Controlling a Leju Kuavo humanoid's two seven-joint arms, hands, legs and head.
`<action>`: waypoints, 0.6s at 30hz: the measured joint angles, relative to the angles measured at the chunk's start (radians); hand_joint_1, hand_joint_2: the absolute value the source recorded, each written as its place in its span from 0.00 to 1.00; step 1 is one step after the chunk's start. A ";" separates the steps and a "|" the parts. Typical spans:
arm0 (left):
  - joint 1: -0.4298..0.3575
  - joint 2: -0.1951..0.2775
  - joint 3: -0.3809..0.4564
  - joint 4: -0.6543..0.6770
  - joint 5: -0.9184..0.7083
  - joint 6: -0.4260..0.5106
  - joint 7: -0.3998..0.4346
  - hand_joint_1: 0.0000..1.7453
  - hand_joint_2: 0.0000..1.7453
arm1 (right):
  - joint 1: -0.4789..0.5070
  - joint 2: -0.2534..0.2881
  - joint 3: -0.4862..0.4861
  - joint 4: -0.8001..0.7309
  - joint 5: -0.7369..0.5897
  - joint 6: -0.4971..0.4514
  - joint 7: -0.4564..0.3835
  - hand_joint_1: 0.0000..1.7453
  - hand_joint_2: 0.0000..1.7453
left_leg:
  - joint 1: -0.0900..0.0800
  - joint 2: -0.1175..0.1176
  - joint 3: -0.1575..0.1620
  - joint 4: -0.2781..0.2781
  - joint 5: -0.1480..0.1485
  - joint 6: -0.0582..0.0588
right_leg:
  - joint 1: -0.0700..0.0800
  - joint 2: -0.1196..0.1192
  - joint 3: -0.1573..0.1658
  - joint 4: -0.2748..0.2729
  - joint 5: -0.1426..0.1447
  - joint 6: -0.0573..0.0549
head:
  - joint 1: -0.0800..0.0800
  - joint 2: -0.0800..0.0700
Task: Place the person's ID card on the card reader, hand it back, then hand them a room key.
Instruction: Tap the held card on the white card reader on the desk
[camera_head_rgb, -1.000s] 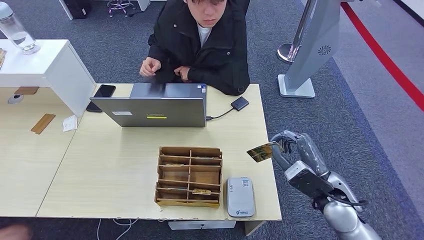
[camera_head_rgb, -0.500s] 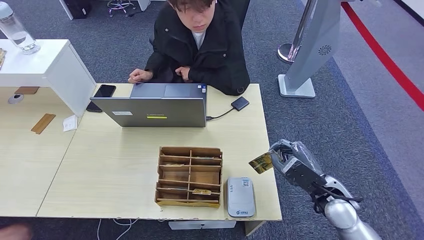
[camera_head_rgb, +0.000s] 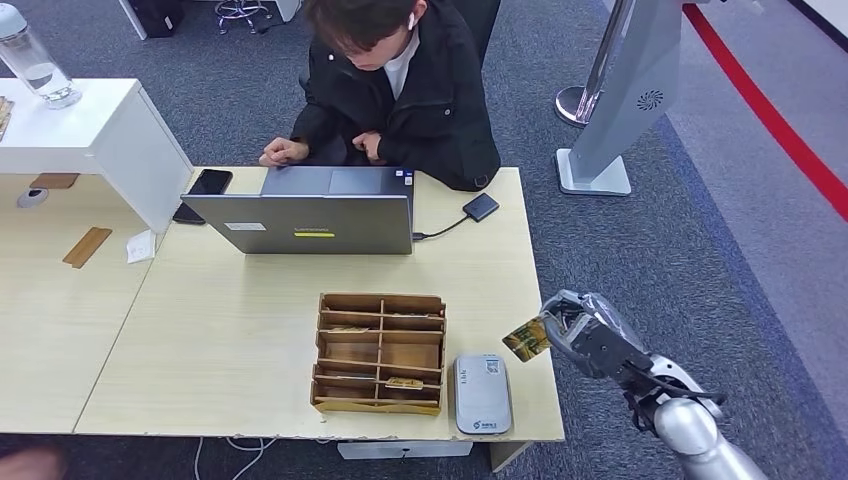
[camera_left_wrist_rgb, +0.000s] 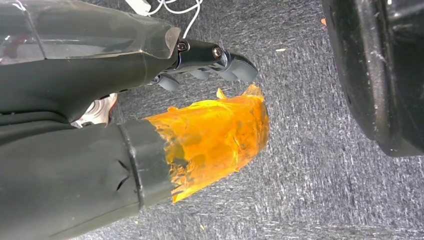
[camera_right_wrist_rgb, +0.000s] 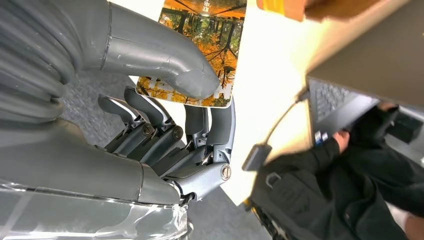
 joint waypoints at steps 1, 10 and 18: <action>0.000 0.000 0.000 0.000 -0.001 0.001 0.000 0.00 0.00 | 0.000 -0.005 0.001 0.004 -0.015 0.014 0.001 1.00 1.00 | 0.000 0.000 0.000 0.000 0.000 0.000 | 0.000 0.000 0.000 0.000 0.000 0.000 | 0.000 0.000; -0.003 0.000 0.000 0.000 -0.013 0.001 0.000 0.00 0.00 | 0.000 -0.060 0.028 0.046 -0.152 0.124 -0.003 1.00 1.00 | -0.001 0.000 0.000 0.000 0.000 0.001 | -0.001 0.000 0.000 0.000 0.000 0.001 | 0.000 0.000; -0.004 0.000 0.000 0.000 -0.019 0.002 0.000 0.00 0.00 | 0.000 -0.088 0.067 0.081 -0.188 0.146 -0.006 1.00 1.00 | -0.001 0.000 0.000 0.000 0.000 0.001 | -0.001 0.000 0.000 0.000 0.000 0.001 | 0.000 0.000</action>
